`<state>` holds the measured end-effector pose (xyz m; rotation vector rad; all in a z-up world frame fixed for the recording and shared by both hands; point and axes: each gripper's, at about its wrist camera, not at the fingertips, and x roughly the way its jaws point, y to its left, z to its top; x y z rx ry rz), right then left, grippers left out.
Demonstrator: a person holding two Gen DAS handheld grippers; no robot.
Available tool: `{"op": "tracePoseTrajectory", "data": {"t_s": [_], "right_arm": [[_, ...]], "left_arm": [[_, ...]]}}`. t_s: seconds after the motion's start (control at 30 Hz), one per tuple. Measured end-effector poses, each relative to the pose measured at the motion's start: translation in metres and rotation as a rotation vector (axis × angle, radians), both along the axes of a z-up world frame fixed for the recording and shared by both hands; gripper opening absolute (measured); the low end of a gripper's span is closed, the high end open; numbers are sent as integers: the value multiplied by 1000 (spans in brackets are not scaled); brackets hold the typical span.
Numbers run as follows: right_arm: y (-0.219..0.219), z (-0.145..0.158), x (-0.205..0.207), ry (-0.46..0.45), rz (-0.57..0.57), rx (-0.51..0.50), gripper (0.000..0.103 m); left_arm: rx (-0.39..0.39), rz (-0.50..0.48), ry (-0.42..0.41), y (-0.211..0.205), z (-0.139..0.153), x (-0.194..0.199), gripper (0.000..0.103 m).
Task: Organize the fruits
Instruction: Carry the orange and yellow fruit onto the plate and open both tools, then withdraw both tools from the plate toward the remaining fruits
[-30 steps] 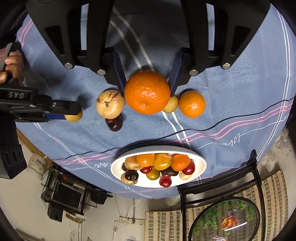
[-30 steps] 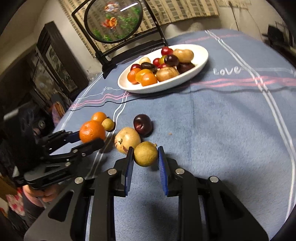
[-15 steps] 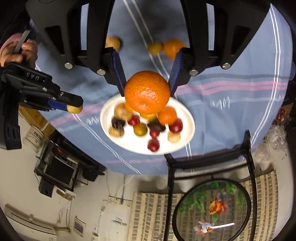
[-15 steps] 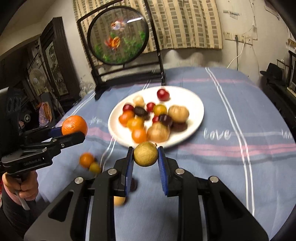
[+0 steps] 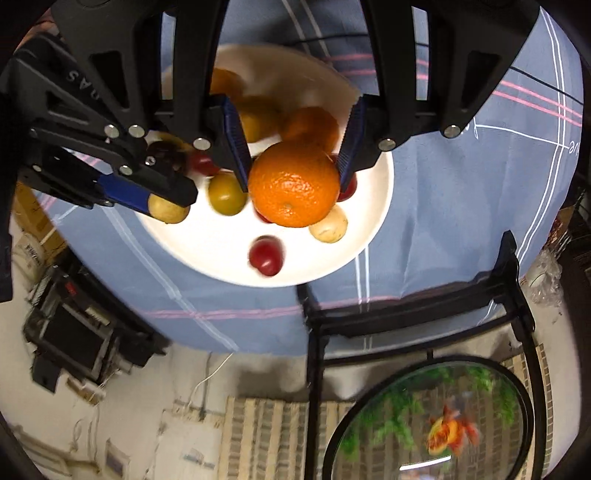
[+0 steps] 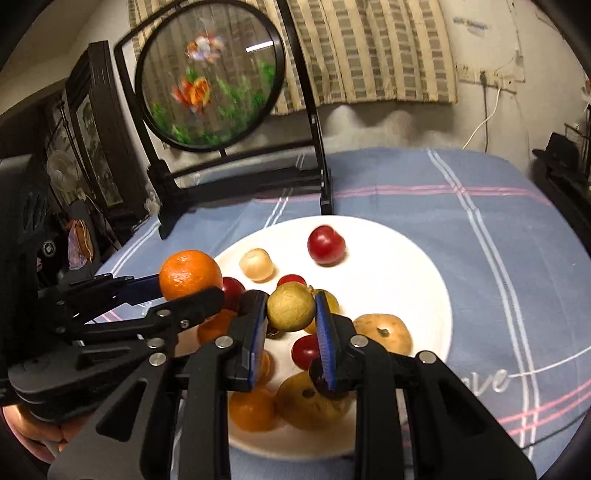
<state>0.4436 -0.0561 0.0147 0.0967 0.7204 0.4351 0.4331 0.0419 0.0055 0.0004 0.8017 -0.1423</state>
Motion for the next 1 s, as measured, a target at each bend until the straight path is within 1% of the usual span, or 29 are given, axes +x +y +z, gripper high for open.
{"op": "tracePoseTrajectory", "data": {"t_s": [0.13, 0.23, 0.27, 0.3, 0.33, 0.37, 0.43, 0.47, 0.5, 0.53, 0.6, 0.67, 0.77, 0.87, 1.0], "right_arm": [[5, -7, 11, 0, 9, -27, 26], [8, -10, 15, -10, 23, -37, 26], [8, -11, 15, -3, 26, -43, 27], [6, -11, 15, 2, 21, -47, 28], [5, -11, 14, 3, 20, -46, 30], [4, -9, 12, 0, 20, -40, 39], [-3, -2, 7, -31, -12, -34, 56], [-5, 1, 3, -51, -20, -27, 56], [-6, 4, -1, -56, -16, -22, 56], [-8, 7, -4, -50, -14, -17, 56], [-12, 12, -15, -55, -17, 5, 56], [-14, 17, -25, -64, -16, 9, 56], [-18, 20, -51, -88, -14, -9, 56], [-26, 17, -73, -80, -16, 0, 56], [-35, 4, -90, -23, -16, 22, 56]], "left_arm": [[-11, 19, 13, 5, -10, 12, 47], [11, 51, 10, 4, -15, 16, 47], [17, 57, 7, 4, -15, 16, 53], [25, 68, -5, 5, -14, 16, 61], [33, 82, -19, 6, -11, 13, 64], [36, 94, -26, 7, -7, 11, 68], [14, 104, -31, 12, 0, 7, 71], [-11, 104, -36, 16, 6, 2, 76], [-16, 107, -42, 17, 9, -2, 77], [-11, 113, -53, 17, 14, -6, 77], [16, 121, -81, 17, 22, -19, 86], [43, 128, -117, 16, 30, -37, 88], [40, 115, -137, 19, 36, -63, 98], [11, 125, -177, 32, 37, -98, 98], [4, 153, -199, 49, 23, -124, 99]]}}
